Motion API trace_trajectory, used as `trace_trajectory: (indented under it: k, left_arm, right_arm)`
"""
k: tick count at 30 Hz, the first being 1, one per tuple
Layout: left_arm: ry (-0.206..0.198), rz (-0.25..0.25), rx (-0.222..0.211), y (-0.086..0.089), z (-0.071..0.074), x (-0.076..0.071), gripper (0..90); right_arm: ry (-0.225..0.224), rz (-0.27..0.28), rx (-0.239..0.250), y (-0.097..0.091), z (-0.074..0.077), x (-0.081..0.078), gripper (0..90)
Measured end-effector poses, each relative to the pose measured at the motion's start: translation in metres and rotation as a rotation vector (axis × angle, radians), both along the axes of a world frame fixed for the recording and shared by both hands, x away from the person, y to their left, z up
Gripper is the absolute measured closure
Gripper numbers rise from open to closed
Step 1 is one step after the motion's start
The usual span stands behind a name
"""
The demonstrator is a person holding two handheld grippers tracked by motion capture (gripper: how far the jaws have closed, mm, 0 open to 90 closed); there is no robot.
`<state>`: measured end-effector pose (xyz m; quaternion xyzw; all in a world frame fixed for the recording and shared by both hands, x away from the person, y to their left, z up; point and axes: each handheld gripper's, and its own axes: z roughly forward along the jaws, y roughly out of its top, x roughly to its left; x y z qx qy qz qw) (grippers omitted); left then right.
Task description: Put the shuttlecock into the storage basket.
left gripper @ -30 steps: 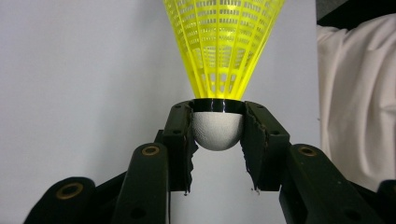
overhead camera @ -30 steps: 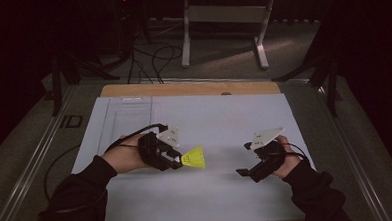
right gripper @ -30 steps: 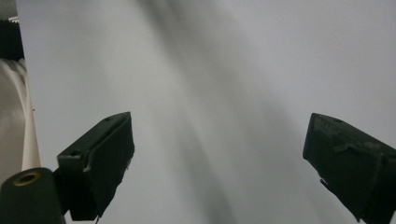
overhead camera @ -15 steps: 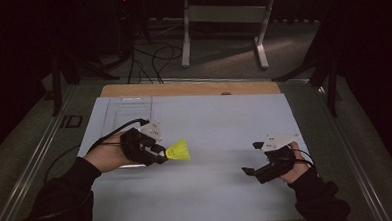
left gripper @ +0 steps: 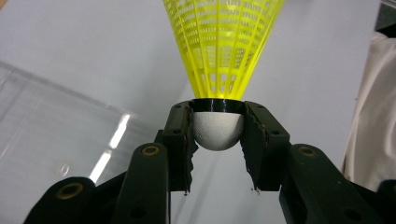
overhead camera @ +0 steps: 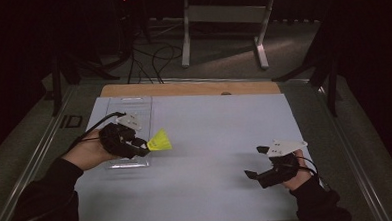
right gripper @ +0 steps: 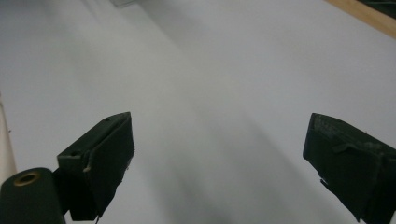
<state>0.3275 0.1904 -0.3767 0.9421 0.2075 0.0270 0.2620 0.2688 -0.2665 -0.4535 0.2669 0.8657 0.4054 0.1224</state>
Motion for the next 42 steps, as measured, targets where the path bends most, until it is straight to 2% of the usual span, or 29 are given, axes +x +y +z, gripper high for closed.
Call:
trace_trajectory:
  k: [8,13,23,28,35,38,42]
  left_arm:
    - [0.014,0.146,0.007,0.028,0.0,0.007,65.5]
    - [0.016,0.207,0.003,0.042,0.001,0.011,65.6]
    - [-0.003,0.286,-0.002,0.059,0.009,0.009,65.6]
    - [-0.023,0.298,0.005,0.061,0.01,0.006,65.5]
    - [-0.016,0.336,0.012,0.066,0.007,0.003,65.6]
    - [-0.016,0.378,0.022,0.07,0.003,0.003,65.5]
    - [0.003,0.47,0.02,0.079,-0.001,0.005,65.5]
  right_arm:
    - [-0.02,-0.028,0.023,-0.005,-0.003,-0.003,8.8]
    - [-0.032,-0.041,0.022,-0.007,-0.006,-0.005,8.7]
    - [-0.048,-0.055,0.034,-0.008,-0.009,-0.005,8.7]
    - [-0.043,-0.059,0.054,-0.008,-0.011,-0.004,8.7]
    - [-0.063,-0.062,0.07,-0.009,-0.011,-0.006,8.7]
    - [-0.067,-0.065,0.076,-0.01,-0.011,-0.007,8.7]
    - [-0.067,-0.059,0.076,-0.009,-0.011,-0.007,8.7]
